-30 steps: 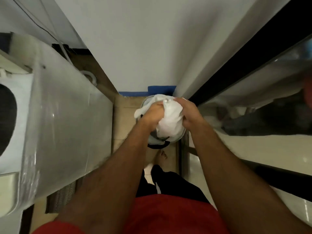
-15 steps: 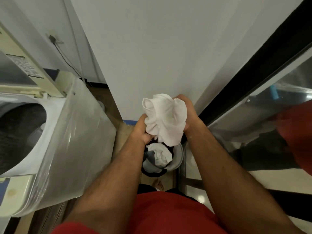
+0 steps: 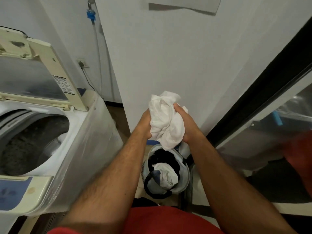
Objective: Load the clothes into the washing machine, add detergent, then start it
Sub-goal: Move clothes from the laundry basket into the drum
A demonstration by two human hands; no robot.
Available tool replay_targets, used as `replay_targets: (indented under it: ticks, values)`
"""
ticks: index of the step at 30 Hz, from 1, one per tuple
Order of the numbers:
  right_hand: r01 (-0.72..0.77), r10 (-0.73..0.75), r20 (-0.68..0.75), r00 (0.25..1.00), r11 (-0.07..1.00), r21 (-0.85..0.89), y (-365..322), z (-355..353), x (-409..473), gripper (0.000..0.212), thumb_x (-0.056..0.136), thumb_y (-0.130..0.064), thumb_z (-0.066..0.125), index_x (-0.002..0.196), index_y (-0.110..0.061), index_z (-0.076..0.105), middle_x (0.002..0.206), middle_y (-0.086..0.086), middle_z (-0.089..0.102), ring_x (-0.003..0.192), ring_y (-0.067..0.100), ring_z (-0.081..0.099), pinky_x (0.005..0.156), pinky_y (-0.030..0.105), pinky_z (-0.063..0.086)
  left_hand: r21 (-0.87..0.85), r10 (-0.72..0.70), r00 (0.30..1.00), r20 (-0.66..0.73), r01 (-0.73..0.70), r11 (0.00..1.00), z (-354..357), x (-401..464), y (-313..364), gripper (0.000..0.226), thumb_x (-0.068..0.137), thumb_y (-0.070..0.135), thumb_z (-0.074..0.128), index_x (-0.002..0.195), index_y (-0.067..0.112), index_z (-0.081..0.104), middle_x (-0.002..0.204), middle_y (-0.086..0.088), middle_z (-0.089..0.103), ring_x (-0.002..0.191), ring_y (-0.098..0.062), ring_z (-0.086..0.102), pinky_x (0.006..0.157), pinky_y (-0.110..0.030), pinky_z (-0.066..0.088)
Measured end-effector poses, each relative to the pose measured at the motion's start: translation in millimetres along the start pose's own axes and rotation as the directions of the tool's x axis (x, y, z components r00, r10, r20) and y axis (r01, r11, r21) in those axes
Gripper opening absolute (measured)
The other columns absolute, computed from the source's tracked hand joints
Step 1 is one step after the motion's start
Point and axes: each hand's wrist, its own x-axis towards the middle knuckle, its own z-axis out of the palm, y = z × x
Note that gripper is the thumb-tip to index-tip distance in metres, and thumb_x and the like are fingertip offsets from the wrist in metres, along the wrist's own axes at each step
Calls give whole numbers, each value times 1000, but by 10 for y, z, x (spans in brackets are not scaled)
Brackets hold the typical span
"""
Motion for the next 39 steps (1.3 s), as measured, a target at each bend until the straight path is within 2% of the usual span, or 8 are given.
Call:
replay_targets:
  ticks: [3,5,9,17,24,29,33,39]
  values:
    - [45,-44,-63,997,999,17,-45,192,-15,42,88,-39,66,117,-8,67,114,19,71,107,32,68,94,46,54,92,64,998,12,-65,994,-262,-2,-4,30,100,28,43,117,10,60,99,-6,67,94,-24,63,89,-44,51]
    - [90,-87,-68,994,995,47,-77,341,-10,45,84,-36,68,119,-7,66,113,18,71,105,32,69,90,45,56,-39,-21,993,112,25,999,-490,-70,-39,59,92,62,43,131,20,56,123,-9,64,116,-29,58,102,-55,41]
    - [227,-224,-116,968,974,10,-138,717,69,37,83,-28,72,115,-11,67,106,11,74,95,24,73,75,34,58,-326,-44,990,136,87,941,-946,-197,-119,100,65,92,28,144,32,39,144,-5,47,131,-33,45,100,-70,32]
    - [137,-158,-60,986,957,-257,259,1808,191,31,82,-59,59,88,-30,68,87,-5,75,87,18,71,77,33,57,-393,162,971,178,-81,916,-1474,-462,402,84,70,53,76,138,12,49,136,-15,56,126,-28,53,99,-41,49]
    - [144,-196,-18,981,779,-611,443,2700,333,104,58,-93,25,117,-17,64,119,10,67,107,27,63,97,46,51,-341,208,978,29,-186,921,-2321,-520,784,58,79,31,76,128,7,59,125,-19,63,113,-30,62,88,-39,54]
    - [68,41,228,973,890,-450,810,3301,385,99,67,-93,34,144,-31,43,141,2,55,122,20,56,107,43,46,-432,171,973,-157,-223,874,-2883,-596,944,42,94,22,57,131,3,55,129,-22,59,121,-34,55,109,-48,38]
    - [-125,308,336,890,874,-469,1136,3607,408,108,47,-93,58,141,-46,38,136,-2,58,117,29,60,86,54,56,-568,99,974,-203,-200,798,-3390,-753,1022,44,95,27,55,133,4,54,129,-20,60,119,-31,57,104,-45,44]
    - [-222,316,318,894,928,-299,1604,4029,610,68,81,-38,77,141,-21,49,123,14,67,110,35,65,92,52,55,-157,21,933,-361,-82,984,-3975,-790,947,72,85,67,49,138,18,49,130,-11,61,108,-24,62,93,-39,51]
